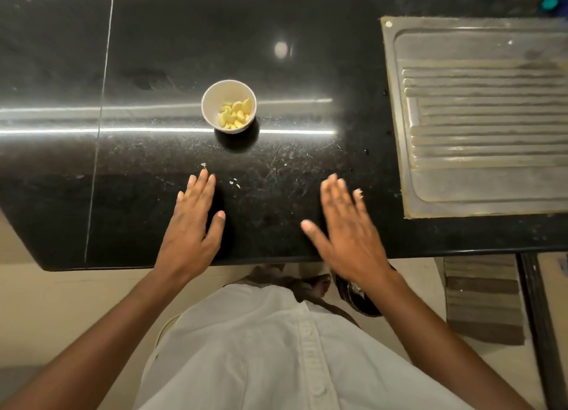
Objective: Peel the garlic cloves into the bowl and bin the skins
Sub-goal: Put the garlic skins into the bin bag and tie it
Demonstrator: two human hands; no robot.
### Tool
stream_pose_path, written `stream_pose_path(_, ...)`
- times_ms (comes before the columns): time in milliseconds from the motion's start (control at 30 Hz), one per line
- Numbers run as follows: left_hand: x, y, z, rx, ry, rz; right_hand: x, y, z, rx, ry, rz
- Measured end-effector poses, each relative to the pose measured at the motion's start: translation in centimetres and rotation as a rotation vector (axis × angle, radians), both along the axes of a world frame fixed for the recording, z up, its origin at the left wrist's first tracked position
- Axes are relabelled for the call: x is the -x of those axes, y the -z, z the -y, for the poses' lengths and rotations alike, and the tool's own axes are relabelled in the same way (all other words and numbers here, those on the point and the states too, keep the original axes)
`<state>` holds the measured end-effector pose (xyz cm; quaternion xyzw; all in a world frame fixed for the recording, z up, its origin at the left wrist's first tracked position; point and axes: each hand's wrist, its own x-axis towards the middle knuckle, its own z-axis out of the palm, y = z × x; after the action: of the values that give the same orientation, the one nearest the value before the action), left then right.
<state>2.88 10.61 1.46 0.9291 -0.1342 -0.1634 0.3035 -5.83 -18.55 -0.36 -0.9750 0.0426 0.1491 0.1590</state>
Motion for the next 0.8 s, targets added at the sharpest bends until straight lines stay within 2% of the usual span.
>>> stream_pose_path(67, -0.3, 0.1, -0.1, 0.016, -0.047, -0.004, -1.5, 0.4, 1.9, 0.047, 0.119, -0.022)
stream_pose_path(167, -0.6, 0.1, -0.2, 0.040, -0.109, -0.018, -3.6, 0.6, 2.0, 0.087, 0.088, -0.037)
stream_pose_path(533, -0.6, 0.4, -1.8, 0.075, -0.194, -0.005, -9.9, 0.6, -11.0, -0.084, -0.384, -0.009)
stream_pose_path(800, -0.8, 0.3, -3.9, 0.042, -0.259, -0.003, -5.9, 0.8, -9.1, -0.035, -0.722, 0.015)
